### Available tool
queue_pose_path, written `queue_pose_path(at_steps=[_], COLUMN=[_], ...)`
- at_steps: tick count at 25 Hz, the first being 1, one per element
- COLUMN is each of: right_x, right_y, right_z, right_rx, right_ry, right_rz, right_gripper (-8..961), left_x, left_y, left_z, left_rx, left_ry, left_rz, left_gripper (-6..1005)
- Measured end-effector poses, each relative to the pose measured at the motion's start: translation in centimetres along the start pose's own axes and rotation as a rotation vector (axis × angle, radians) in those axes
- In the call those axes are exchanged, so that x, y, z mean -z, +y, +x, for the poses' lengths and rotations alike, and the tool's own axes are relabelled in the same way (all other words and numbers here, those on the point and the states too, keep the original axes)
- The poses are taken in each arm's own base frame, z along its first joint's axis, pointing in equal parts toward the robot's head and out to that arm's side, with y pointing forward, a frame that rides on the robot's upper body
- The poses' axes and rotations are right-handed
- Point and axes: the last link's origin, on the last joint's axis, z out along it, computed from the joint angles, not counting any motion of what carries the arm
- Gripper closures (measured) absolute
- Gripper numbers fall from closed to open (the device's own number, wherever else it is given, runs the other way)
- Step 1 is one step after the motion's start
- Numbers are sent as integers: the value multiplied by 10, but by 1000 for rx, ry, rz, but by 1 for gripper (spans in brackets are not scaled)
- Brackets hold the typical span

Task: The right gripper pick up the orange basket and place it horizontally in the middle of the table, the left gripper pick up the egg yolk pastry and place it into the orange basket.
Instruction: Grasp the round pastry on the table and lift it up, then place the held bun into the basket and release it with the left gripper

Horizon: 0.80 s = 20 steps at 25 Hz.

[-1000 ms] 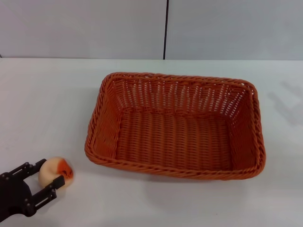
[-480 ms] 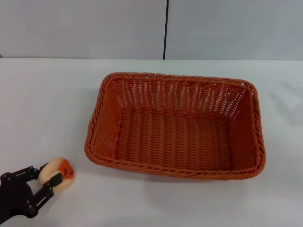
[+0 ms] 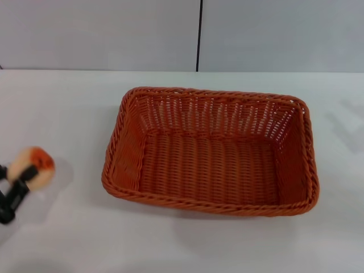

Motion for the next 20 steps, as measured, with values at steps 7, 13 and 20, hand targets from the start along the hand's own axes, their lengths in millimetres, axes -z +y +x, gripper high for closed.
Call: queue_pose_path(at_steps=[7,13,20], right_x=[-1,-2,-4], right_y=[1,4,6], right_z=[-1,-2,1], right_rx=[-4,-9,-31], right_ry=[-5,-17,-28], right_rz=[-6,-26,-39], right_gripper=[367,367,367], left_x=[-40,-94,-153], left_y=[-4,13,43], left_z=[33,46,49], left_rx=[-19,-5,29], left_ry=[133,144,108], left_rz=[-137,-349,-536], left_gripper=[780,825,855])
